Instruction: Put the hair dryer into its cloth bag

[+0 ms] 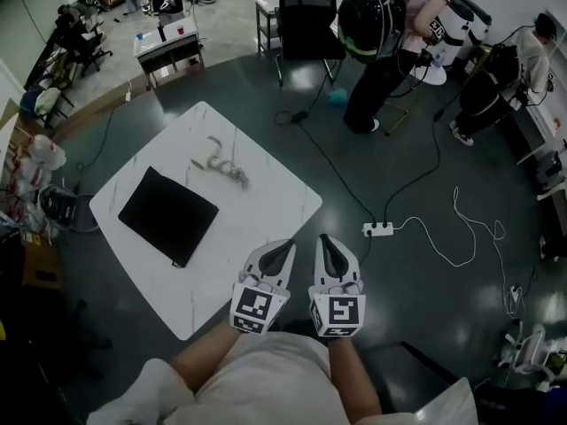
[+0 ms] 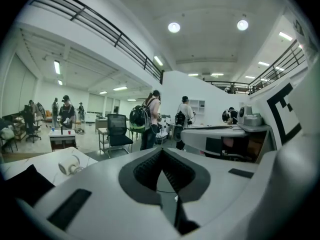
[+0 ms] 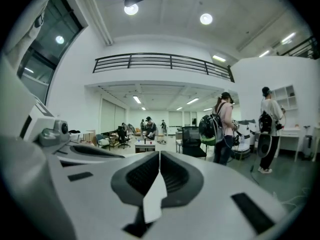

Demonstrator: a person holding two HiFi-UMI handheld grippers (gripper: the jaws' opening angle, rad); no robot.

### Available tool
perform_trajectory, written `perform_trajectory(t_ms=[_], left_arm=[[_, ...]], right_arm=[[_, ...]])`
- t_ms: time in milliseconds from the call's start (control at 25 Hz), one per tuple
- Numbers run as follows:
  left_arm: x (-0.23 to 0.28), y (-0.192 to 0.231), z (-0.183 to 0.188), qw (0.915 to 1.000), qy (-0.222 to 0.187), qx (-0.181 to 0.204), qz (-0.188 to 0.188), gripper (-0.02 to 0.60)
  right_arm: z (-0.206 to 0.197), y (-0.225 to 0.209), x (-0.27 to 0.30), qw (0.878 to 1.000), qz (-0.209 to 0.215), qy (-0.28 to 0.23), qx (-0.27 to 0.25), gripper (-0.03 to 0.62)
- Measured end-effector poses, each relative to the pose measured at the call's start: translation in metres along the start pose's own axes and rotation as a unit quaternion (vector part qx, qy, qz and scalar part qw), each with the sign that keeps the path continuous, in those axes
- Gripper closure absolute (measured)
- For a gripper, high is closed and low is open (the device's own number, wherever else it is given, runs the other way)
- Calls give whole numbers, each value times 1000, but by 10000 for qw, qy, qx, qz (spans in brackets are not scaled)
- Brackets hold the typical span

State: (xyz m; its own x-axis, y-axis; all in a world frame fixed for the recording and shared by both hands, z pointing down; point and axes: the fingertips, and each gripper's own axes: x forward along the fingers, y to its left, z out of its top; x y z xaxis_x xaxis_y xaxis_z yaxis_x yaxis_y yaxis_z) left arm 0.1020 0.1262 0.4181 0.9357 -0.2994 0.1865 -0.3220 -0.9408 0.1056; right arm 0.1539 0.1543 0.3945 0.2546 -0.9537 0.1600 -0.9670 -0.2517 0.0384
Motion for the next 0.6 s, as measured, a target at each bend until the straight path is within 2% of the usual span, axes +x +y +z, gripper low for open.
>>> perform_trajectory(t_ms=[200, 440, 520, 600], left_arm=[[-7, 31, -18, 9990, 169, -249, 333, 574], [-2, 73, -42, 9929, 428, -483, 1000, 574], [1, 89, -51, 9888, 523, -534, 1288, 574], [-1, 104, -61, 9811, 654, -634, 1707, 574]], right_arm=[[-14, 24, 29, 9984, 462, 330, -33, 577], [-34, 46, 80, 9905, 1223, 628, -29, 577], [-42, 51, 100, 9859, 1514, 719, -18, 577], [-49, 61, 118, 9779, 1928, 804, 4, 577]])
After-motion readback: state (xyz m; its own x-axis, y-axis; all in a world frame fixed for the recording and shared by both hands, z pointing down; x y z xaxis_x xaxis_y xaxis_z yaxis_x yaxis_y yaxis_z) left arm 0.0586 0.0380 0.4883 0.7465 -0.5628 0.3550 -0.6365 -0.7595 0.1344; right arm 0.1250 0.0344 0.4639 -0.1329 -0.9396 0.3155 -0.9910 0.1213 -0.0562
